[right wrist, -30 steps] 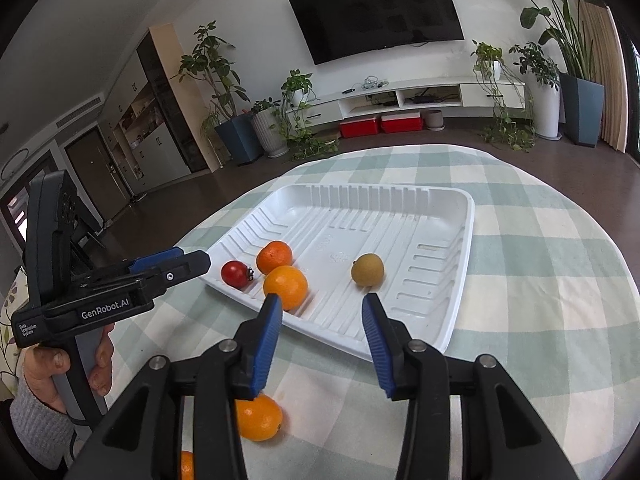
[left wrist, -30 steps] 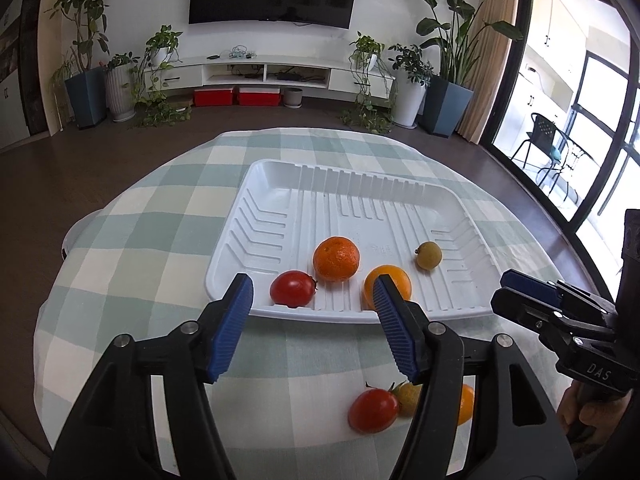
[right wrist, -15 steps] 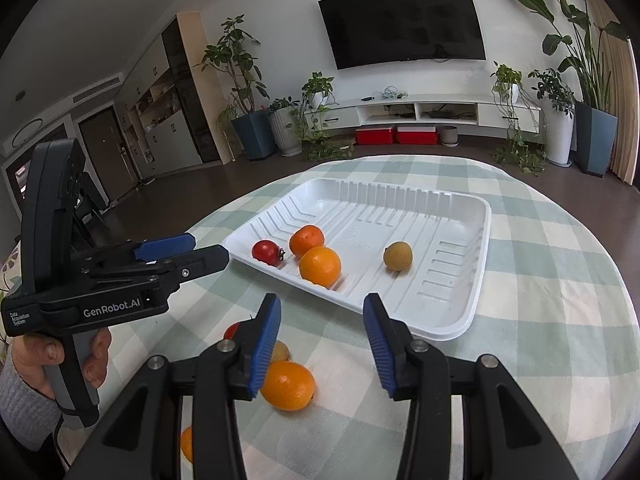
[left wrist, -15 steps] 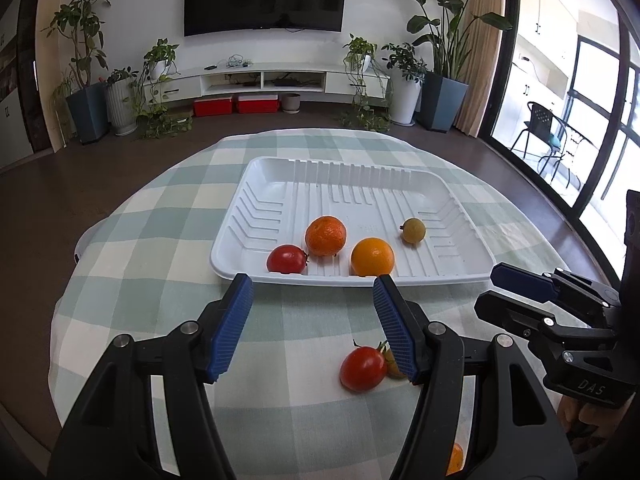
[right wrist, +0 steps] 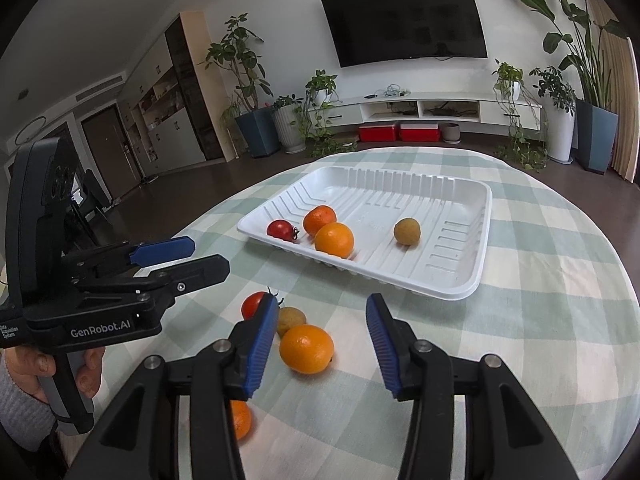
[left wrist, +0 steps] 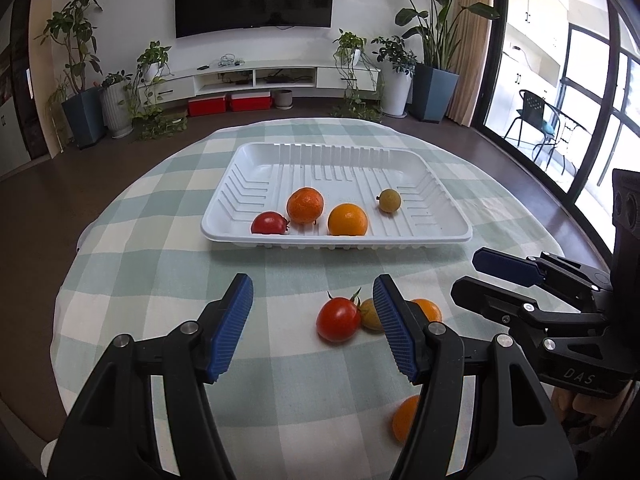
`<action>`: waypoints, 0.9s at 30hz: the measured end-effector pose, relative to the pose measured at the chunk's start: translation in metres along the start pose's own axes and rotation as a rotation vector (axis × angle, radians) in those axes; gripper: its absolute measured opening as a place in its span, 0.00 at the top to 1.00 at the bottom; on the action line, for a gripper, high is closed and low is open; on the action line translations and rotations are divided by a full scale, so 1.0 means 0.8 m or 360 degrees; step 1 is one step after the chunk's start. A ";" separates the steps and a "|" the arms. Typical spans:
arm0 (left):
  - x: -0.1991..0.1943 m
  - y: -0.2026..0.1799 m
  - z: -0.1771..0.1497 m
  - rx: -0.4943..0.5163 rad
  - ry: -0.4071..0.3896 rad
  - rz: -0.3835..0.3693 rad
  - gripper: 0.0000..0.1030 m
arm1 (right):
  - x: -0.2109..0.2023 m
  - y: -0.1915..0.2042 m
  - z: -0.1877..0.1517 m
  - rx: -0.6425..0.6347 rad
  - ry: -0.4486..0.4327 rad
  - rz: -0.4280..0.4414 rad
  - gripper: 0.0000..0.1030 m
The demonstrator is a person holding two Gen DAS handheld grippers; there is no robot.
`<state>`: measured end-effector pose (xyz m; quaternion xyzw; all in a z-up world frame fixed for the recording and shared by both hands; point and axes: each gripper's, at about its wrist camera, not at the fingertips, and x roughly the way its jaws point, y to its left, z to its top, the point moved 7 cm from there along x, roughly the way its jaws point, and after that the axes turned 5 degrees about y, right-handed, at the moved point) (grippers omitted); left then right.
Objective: Organize fruits
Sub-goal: 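Withdraw both open tools from the tray back toward the loose fruit, then move the left tool to an orange while the right tool approaches another orange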
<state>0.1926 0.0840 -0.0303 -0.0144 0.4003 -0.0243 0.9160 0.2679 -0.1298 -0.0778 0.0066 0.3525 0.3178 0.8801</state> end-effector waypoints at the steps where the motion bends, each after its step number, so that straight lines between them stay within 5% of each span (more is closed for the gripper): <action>1: -0.001 -0.002 -0.003 0.0006 0.0005 -0.0002 0.41 | -0.001 0.000 -0.001 0.0000 -0.0001 0.0000 0.52; 27: -0.011 -0.068 -0.075 0.0155 0.0151 -0.0117 0.41 | -0.019 0.016 -0.022 -0.0011 -0.0012 0.0013 0.51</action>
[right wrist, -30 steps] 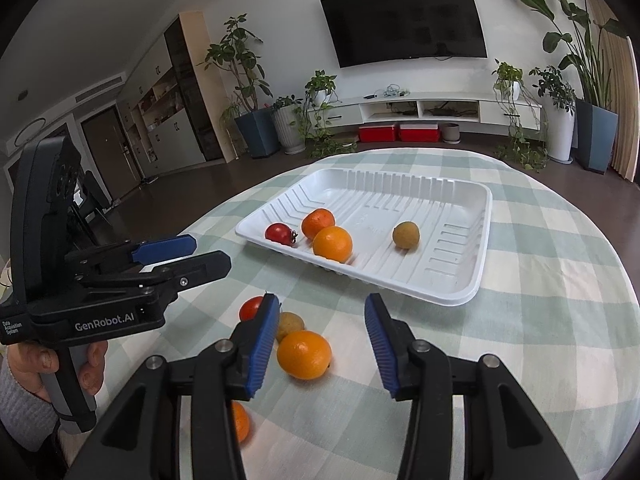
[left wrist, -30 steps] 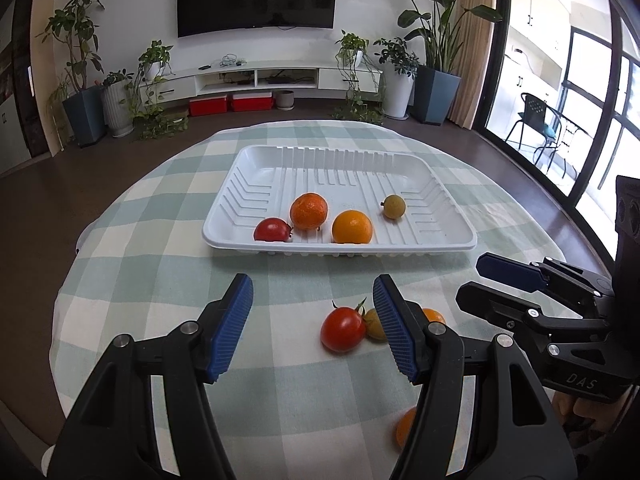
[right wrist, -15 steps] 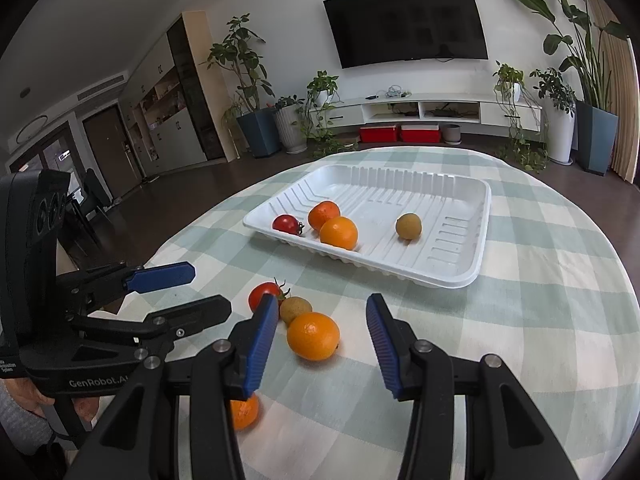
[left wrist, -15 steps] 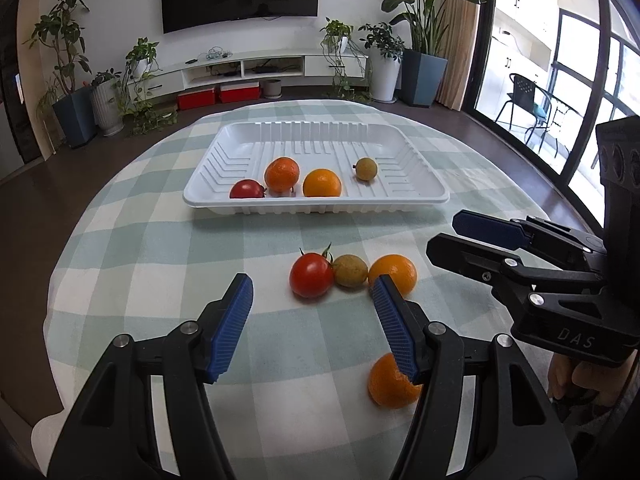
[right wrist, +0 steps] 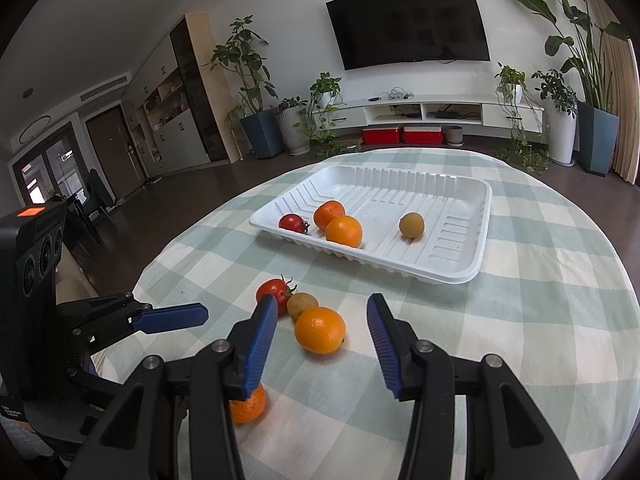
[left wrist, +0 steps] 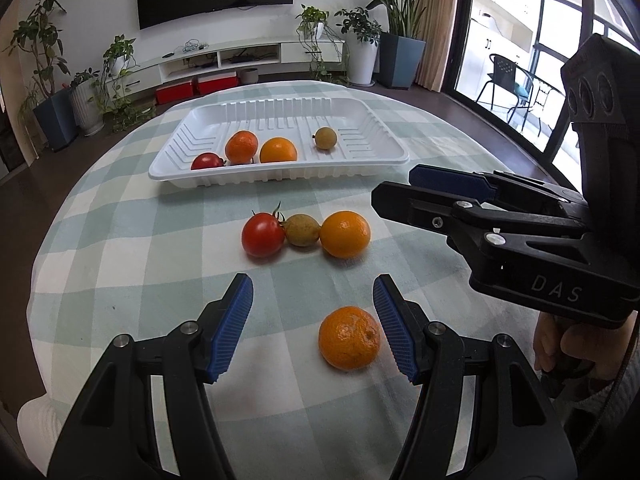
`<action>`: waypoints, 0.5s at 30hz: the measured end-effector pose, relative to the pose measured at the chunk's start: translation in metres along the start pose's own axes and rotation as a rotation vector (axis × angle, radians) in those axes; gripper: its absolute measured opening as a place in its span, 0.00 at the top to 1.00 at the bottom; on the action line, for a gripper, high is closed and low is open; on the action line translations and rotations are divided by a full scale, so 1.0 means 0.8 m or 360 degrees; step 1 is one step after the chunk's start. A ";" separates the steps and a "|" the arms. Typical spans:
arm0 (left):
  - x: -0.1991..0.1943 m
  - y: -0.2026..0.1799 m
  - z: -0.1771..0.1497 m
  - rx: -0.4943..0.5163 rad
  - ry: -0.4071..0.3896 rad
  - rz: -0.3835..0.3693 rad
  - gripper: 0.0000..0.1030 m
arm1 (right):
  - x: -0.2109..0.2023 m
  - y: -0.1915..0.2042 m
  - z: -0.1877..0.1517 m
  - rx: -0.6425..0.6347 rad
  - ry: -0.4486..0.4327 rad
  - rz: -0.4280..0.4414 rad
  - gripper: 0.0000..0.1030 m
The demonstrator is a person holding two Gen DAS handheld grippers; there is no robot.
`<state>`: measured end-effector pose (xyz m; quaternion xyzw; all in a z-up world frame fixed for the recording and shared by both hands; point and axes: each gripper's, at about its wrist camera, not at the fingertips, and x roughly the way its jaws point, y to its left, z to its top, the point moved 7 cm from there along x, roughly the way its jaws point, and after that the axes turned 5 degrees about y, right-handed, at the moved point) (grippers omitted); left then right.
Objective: Organize fruits
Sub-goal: 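Move the left tool to an orange while the right tool approaches another orange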
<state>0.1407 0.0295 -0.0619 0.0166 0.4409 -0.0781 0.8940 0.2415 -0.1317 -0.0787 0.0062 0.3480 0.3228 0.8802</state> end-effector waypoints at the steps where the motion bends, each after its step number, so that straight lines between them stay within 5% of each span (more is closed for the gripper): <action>1: 0.000 -0.001 -0.002 0.0001 0.0004 -0.0003 0.41 | -0.002 0.002 -0.002 0.0000 0.0003 0.0003 0.51; 15: 0.008 -0.001 -0.022 -0.0014 0.0051 -0.0026 0.41 | -0.003 0.017 -0.001 -0.0031 0.0051 0.0014 0.48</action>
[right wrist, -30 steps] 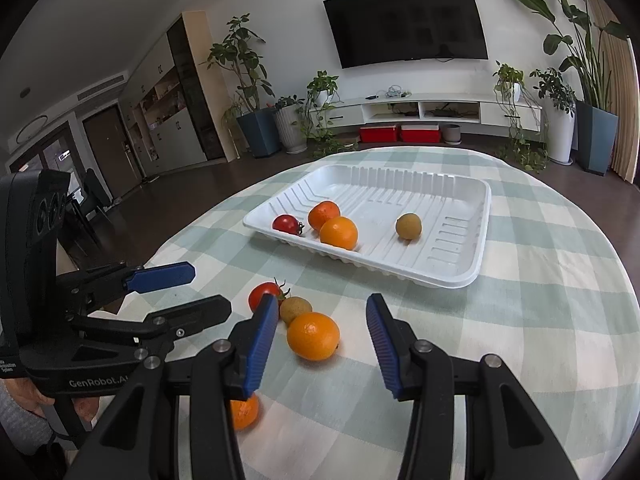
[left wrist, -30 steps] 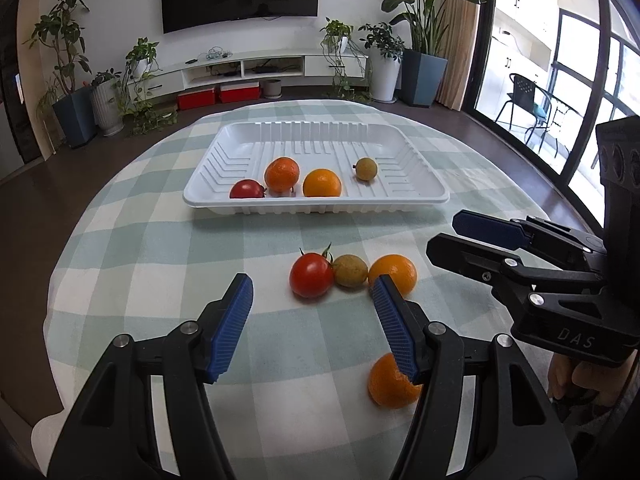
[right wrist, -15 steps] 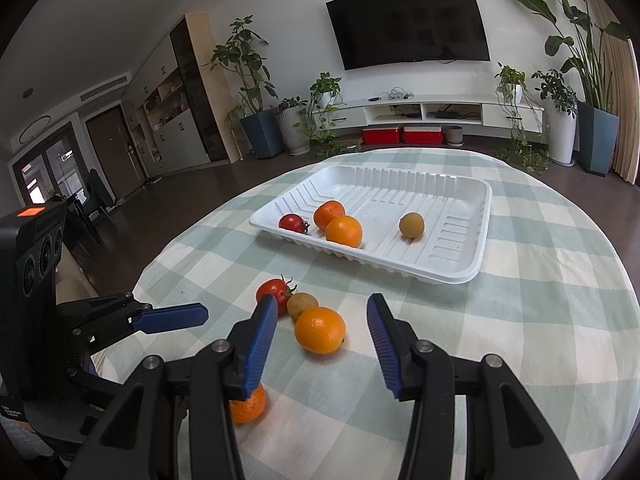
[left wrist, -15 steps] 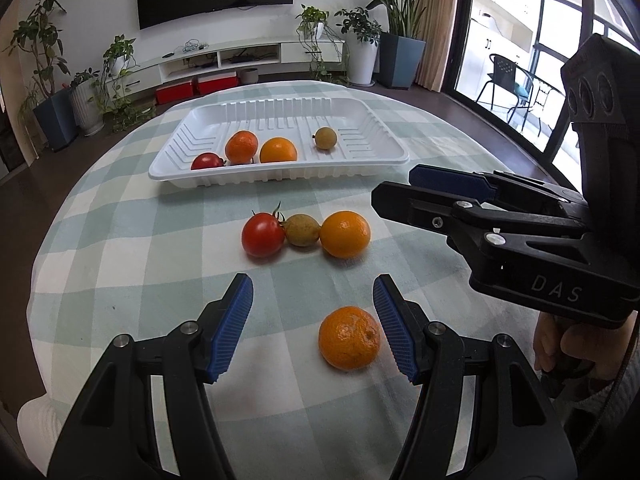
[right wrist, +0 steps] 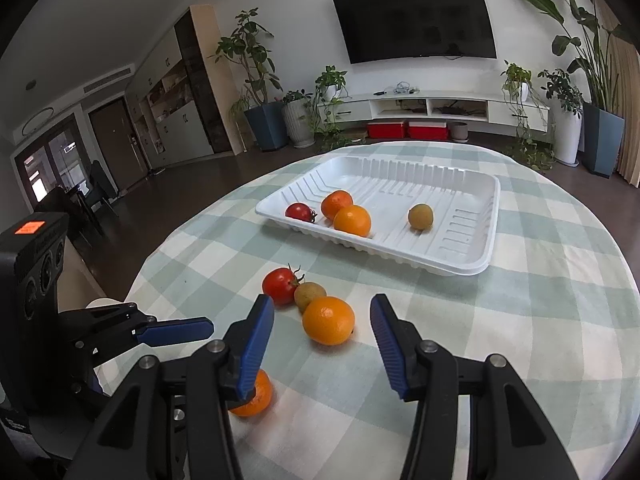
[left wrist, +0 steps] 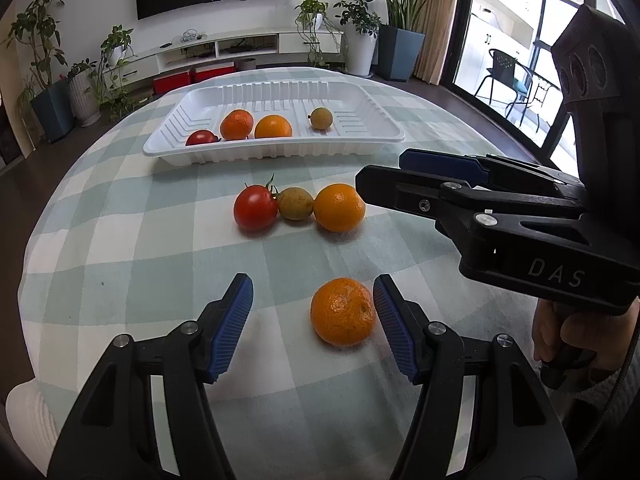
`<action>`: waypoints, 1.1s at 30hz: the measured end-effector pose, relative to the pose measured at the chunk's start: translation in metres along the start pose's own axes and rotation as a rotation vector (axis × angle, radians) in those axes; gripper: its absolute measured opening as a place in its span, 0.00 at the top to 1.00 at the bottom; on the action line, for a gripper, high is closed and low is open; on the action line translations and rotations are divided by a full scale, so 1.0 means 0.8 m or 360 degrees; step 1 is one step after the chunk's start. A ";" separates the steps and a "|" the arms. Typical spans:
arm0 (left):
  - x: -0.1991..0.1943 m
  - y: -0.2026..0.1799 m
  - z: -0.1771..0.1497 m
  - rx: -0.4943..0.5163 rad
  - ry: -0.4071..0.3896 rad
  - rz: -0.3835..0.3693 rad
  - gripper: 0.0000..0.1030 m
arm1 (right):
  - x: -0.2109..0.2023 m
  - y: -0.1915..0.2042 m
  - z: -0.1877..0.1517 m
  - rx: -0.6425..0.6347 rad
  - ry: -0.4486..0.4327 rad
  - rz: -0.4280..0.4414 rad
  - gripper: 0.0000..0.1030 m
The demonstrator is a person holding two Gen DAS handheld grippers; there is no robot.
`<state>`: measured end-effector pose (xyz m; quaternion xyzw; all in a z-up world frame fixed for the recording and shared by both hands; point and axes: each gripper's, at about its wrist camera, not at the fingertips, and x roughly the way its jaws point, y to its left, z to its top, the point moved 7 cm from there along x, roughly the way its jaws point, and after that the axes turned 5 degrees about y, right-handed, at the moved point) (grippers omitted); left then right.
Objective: Organize fruits
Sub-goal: 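Move the left tool to an orange while the right tool approaches another orange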
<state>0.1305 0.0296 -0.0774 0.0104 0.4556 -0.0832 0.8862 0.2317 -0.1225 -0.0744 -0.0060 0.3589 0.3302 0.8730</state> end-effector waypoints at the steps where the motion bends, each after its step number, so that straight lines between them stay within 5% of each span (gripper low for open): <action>1: 0.001 0.000 -0.001 0.0000 0.0003 -0.0001 0.41 | 0.001 -0.001 0.000 -0.0001 0.0005 -0.0001 0.48; 33: 0.035 0.000 -0.014 -0.0008 0.0083 -0.0039 0.41 | 0.055 -0.011 -0.007 -0.0044 0.0194 -0.0031 0.48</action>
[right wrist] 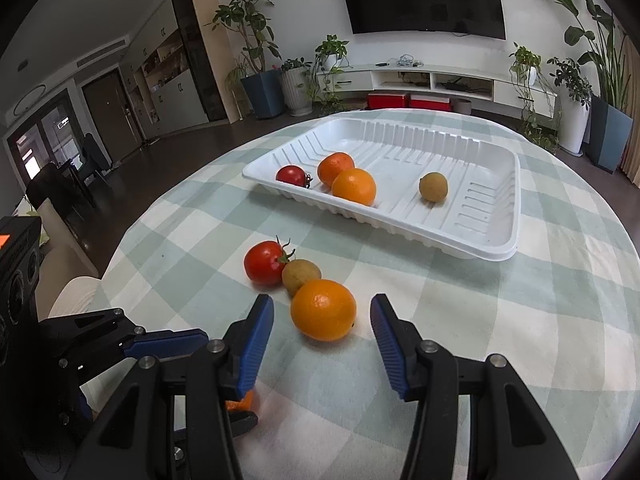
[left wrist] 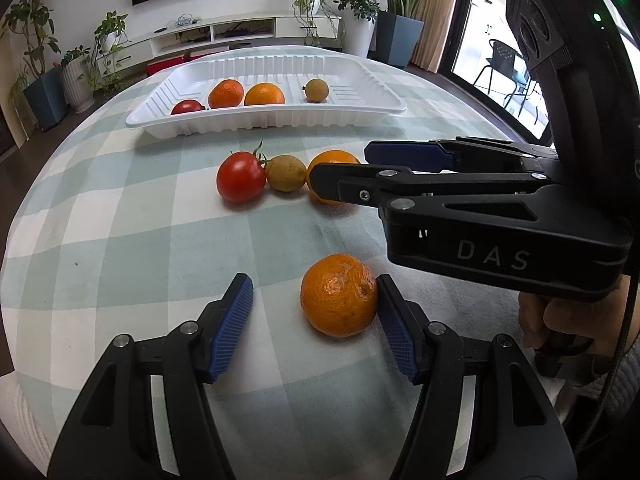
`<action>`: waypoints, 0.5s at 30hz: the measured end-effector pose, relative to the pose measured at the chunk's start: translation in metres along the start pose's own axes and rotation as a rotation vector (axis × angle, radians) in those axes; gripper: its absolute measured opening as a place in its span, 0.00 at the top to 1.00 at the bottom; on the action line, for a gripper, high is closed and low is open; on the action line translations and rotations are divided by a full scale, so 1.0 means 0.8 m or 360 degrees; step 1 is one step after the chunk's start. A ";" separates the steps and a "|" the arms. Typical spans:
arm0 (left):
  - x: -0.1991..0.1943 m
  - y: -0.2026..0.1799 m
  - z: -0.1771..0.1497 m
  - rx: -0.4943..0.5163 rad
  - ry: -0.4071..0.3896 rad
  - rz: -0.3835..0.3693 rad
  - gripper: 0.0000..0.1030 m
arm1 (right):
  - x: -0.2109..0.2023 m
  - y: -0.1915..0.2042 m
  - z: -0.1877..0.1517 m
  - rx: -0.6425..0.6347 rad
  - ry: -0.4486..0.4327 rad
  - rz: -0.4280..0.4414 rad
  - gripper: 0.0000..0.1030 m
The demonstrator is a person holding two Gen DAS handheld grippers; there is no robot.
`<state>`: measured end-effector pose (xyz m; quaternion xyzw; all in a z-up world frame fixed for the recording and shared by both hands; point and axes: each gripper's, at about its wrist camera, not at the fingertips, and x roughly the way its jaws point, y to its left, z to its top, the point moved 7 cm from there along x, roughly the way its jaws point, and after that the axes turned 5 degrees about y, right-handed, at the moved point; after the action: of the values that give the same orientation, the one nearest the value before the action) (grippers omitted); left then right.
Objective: Organize fruits
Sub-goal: 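Move the left tool to an orange while the right tool approaches another orange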
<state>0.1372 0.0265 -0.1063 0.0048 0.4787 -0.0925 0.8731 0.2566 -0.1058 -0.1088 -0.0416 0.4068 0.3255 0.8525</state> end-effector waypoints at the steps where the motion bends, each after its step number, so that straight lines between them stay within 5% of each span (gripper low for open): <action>1: 0.000 0.000 0.000 0.0000 0.0000 -0.0001 0.41 | 0.002 0.000 0.001 -0.0004 0.0008 -0.0002 0.48; 15: 0.002 -0.001 0.000 0.0004 -0.0023 0.0001 0.41 | 0.019 0.001 0.000 -0.0010 0.0088 -0.0002 0.48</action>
<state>0.1380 0.0253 -0.1075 0.0054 0.4722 -0.0928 0.8766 0.2631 -0.0972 -0.1192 -0.0537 0.4291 0.3250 0.8411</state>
